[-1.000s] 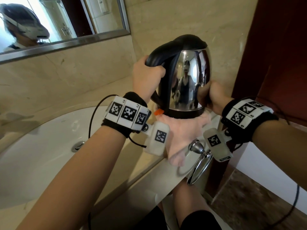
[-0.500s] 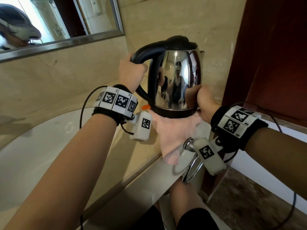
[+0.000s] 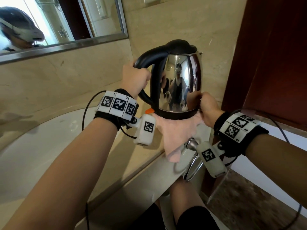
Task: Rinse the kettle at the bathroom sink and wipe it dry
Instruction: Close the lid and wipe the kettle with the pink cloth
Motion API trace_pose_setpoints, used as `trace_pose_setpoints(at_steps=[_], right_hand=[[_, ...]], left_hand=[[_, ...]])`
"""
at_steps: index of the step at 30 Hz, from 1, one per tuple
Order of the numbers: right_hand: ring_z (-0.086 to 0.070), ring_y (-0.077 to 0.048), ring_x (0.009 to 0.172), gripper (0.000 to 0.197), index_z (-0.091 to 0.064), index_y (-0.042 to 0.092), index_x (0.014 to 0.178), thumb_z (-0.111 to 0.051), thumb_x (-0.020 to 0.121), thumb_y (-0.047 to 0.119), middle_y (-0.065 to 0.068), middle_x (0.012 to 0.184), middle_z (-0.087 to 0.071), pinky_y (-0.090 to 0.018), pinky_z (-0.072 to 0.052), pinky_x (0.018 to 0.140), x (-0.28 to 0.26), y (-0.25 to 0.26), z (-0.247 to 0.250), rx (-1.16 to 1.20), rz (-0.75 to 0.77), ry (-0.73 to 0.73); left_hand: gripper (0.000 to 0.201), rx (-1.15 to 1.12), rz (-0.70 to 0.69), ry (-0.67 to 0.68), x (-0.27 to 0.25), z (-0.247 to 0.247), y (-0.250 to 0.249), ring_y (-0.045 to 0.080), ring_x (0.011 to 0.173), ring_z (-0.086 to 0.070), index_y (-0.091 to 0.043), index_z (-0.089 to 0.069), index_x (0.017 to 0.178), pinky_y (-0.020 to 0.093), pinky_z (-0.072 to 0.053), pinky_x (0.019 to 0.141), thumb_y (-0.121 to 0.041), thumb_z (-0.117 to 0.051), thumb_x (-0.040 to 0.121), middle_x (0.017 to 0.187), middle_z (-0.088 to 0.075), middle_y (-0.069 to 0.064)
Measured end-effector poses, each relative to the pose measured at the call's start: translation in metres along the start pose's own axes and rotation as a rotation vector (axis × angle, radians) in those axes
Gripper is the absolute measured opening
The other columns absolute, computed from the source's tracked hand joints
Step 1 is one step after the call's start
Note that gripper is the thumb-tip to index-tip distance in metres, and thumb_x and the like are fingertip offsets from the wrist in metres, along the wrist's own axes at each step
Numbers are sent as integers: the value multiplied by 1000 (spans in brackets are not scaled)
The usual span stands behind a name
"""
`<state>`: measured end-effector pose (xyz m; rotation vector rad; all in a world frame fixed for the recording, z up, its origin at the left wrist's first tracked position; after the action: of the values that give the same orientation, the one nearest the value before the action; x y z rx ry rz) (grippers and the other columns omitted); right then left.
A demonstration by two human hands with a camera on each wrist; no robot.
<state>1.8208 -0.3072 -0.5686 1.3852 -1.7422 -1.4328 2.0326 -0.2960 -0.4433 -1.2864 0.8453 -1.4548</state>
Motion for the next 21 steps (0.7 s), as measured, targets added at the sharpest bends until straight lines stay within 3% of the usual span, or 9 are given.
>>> trace_pose_setpoints(at_steps=[3, 8, 9, 11, 13, 15, 17, 19, 21], right_hand=[[-60, -5, 45, 23, -57, 8, 96, -36, 86, 7, 2, 57, -64, -13, -47, 52, -6, -2, 5, 4, 18, -27], [-54, -5, 43, 30, -48, 14, 74, -29, 97, 16, -3, 67, -54, -9, -35, 32, -22, 1, 8, -115, 3, -49], [-55, -6, 45, 28, -48, 15, 74, -29, 95, 17, -4, 70, -55, -11, -37, 36, -23, 4, 8, -128, 21, -45], [-61, -16, 71, 30, -58, 10, 85, -34, 85, 28, -11, 90, -63, -20, -48, 61, -22, 10, 4, -211, 106, -68], [-61, -28, 94, 60, -62, 6, 106, -35, 68, 43, -13, 108, -64, -36, -49, 85, 16, 7, 14, -282, 235, -90], [-62, -32, 97, 70, -61, 8, 107, -32, 61, 51, -14, 108, -64, -47, -50, 90, 26, 14, 16, -327, 324, -117], [-61, -29, 97, 43, -56, 15, 96, -38, 71, 45, -13, 109, -62, -45, -52, 86, -33, 46, 1, -332, 383, -109], [-57, -21, 98, 5, -45, 24, 84, -44, 86, 29, -9, 112, -57, -31, -50, 79, -83, 70, -14, -364, 427, -96], [-53, -14, 90, 13, -44, 25, 80, -43, 92, 19, -6, 104, -54, -24, -45, 73, -106, 82, -21, -387, 479, -54]], left_hand=[[30, -17, 20, -35, -8, 2, 0, 11, 50, -44, -5, -55, 105, 21, -38, 48, 7, -52, 77, 65, -46, 1], [24, -55, 10, -68, -24, 5, 0, 12, 50, -43, -16, -54, 82, 23, -37, 50, 7, -53, 76, 62, -46, 0], [24, -60, 10, -81, -28, 6, 1, 12, 52, -44, -17, -54, 79, 23, -37, 51, 7, -54, 75, 62, -47, 0], [23, -79, 13, -99, -35, 4, 0, 12, 55, -45, -19, -55, 77, 24, -37, 53, 4, -56, 74, 62, -48, -2], [20, -102, 17, -75, -43, 0, -3, 12, 56, -46, -19, -56, 76, 24, -37, 55, 1, -59, 74, 62, -49, -3], [17, -110, 26, -22, -50, -6, -9, 11, 55, -45, -17, -56, 73, 22, -38, 55, -2, -62, 76, 59, -48, -4], [18, -85, 42, 41, -57, -12, -15, 10, 51, -44, -16, -53, 68, 19, -39, 51, -3, -62, 77, 53, -44, -4], [17, -61, 61, 84, -62, -18, -21, 10, 54, -46, -15, -53, 67, 16, -41, 48, -4, -61, 77, 54, -45, -3], [12, -59, 98, 113, -67, -22, -24, 13, 64, -51, -14, -56, 75, 18, -42, 54, -4, -62, 76, 63, -50, -1]])
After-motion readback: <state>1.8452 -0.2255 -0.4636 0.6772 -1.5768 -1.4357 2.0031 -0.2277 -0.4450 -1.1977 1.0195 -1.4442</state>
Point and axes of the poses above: each hand's wrist, its own x-axis towards the middle knuckle, its own z-axis out of the back of the hand, y = z × x, the point moved 4 cm from there along x, towards the middle knuckle
